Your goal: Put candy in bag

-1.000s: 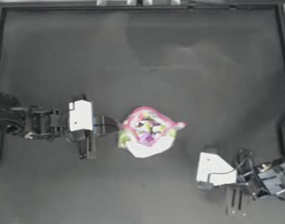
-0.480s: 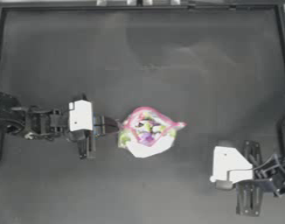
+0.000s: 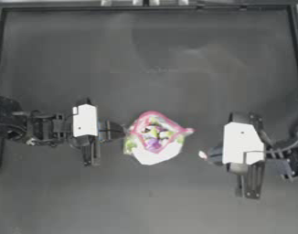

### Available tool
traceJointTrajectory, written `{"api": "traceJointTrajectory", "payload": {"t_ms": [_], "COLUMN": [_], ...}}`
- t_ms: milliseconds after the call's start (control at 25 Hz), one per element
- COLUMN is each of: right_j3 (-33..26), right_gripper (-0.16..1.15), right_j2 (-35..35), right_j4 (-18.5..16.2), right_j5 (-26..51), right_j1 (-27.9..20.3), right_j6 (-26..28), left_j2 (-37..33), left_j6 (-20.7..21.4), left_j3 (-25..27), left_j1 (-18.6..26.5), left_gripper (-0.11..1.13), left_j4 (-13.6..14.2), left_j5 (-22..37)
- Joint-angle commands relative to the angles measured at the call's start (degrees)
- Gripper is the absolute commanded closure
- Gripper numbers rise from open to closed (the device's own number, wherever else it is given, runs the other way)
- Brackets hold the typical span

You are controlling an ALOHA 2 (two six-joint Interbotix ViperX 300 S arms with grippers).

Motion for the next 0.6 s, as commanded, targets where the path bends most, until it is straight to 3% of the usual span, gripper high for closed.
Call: {"api": "traceJointTrajectory", "payload": {"t_ms": [40,600], "right_j3": [-2.5,-9.2], "right_gripper": [0.77,0.77], "right_j2": [0.1,12.4], "right_j4": [-0.3,2.0], "right_j5": [-1.6,-12.0], "right_j1": [-3.1,-13.4], "right_j6": [-2.3,-13.3], "left_j2": [-1.2,-1.1], "left_j6": [0.0,0.2], "left_j3": [-1.0,-1.0], "left_j1": [-0.3,-0.2], "left_gripper": [0.99,0.99], "left_j4": [0.1,0.1], "left_j5": [-0.4,-0.4]}}
